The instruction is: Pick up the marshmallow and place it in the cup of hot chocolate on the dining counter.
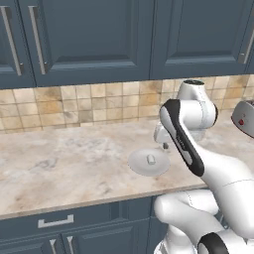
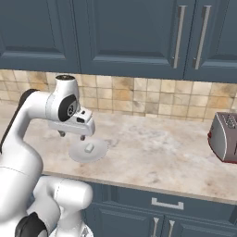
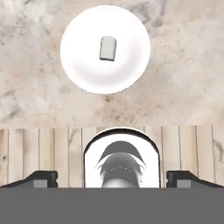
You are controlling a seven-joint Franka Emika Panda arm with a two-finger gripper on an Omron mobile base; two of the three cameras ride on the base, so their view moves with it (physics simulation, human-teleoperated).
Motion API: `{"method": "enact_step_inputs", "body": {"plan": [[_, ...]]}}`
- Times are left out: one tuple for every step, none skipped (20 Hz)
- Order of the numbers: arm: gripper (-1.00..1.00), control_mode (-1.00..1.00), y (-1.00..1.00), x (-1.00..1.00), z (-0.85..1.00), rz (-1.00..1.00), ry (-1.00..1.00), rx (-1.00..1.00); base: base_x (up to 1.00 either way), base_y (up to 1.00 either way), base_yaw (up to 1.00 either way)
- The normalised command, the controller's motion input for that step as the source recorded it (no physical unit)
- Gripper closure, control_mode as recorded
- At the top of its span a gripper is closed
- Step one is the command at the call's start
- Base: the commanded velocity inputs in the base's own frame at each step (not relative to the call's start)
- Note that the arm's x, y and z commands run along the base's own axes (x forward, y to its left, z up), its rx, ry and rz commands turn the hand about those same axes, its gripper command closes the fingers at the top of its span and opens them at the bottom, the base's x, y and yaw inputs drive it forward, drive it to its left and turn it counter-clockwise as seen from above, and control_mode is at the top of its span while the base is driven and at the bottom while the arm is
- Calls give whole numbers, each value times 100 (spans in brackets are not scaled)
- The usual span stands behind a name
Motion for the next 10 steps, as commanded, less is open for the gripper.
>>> {"method": "enact_step_inputs", "body": {"plan": [[-100, -100, 10, 1, -46, -7, 18, 0, 0, 0, 0], [-100, -100, 9, 2, -44, -8, 15, 0, 0, 0, 0], [-100, -100, 16, 9, -47, -7, 14, -1, 0, 0, 0], [-100, -100, 16, 14, -48, -7, 14, -1, 0, 0, 0], [-100, -100, 13, 15, -46, -7, 12, -1, 0, 0, 0], [-100, -100, 4, 12, -41, -5, 12, 0, 0, 0, 0], [-100, -100, 1, 11, -36, -5, 9, 0, 0, 0, 0], [-100, -100, 4, 17, -36, -4, 12, 0, 0, 0, 0], [-100, -100, 0, 10, -28, -4, 9, 0, 0, 0, 0], [-100, -100, 0, 14, -32, -4, 11, 0, 0, 0, 0]]}}
